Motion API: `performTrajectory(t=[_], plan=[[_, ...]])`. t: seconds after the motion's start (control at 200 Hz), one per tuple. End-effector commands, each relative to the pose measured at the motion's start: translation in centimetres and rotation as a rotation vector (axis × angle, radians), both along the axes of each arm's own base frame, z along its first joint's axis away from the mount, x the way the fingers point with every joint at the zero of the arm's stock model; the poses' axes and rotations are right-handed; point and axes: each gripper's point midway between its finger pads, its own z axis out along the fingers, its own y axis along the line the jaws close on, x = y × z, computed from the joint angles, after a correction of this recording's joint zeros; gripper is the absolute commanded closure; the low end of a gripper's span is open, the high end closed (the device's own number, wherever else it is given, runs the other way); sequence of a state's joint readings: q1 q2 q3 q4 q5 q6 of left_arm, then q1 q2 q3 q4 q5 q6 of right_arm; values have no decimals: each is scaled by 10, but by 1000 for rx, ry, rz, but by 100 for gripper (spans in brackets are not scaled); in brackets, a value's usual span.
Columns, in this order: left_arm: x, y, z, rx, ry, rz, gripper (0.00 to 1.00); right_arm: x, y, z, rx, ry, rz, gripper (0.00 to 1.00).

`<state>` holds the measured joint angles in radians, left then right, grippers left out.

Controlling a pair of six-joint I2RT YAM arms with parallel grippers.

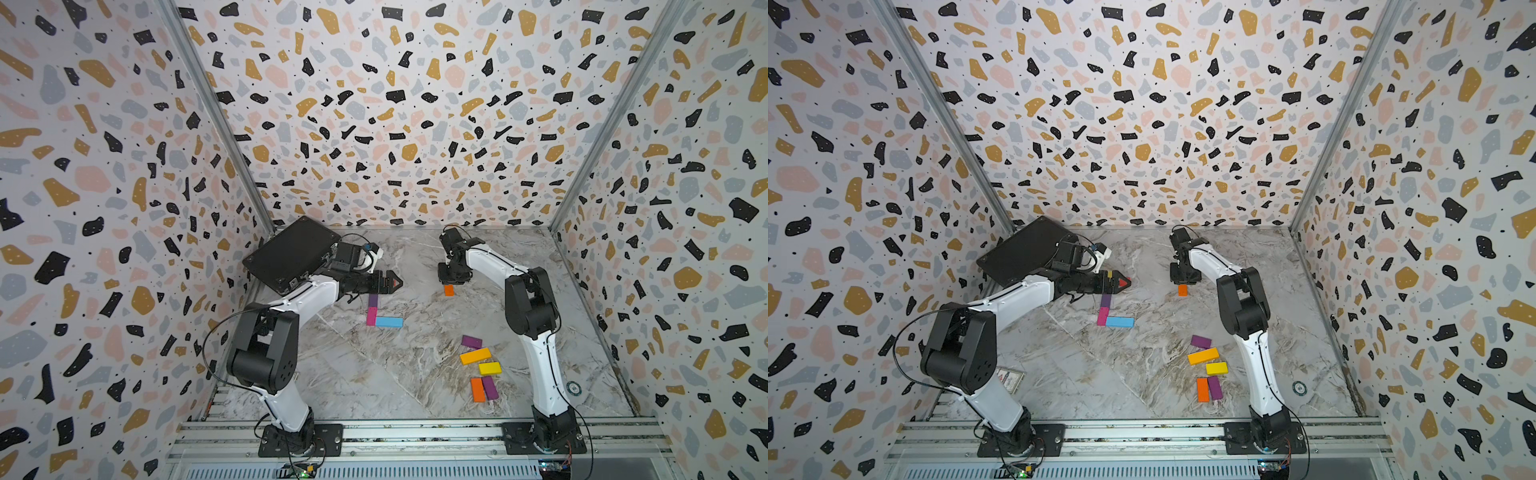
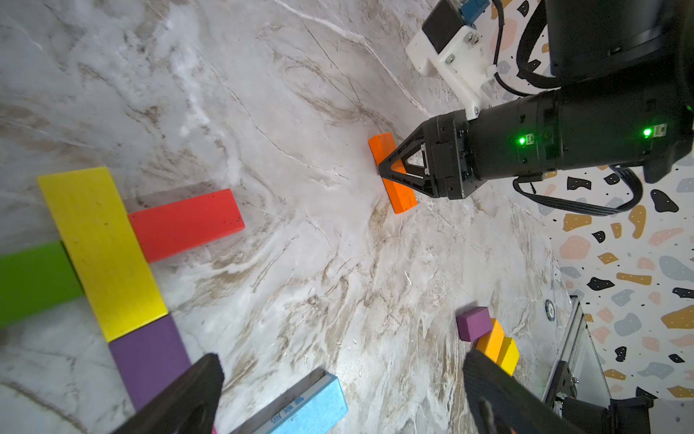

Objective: Assemble the letter t with building blocks
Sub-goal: Place the building block at the center of the board.

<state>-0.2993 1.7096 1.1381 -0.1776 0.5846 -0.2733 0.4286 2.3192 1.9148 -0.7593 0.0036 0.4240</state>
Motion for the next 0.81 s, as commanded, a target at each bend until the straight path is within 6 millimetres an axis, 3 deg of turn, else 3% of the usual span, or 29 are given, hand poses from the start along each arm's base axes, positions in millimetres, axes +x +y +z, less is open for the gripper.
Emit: performTrajectory(t=[0.0, 0.556, 0.801], plan=[[8, -1, 14, -6, -54, -8, 1, -8, -2, 0, -13, 31, -2, 81], [8, -1, 17, -10, -57, -11, 0, -4, -2, 5, -21, 10, 12, 57], [8, -1, 19, -7, -61, -8, 0, -2, 0, 7, -14, 4, 15, 52]])
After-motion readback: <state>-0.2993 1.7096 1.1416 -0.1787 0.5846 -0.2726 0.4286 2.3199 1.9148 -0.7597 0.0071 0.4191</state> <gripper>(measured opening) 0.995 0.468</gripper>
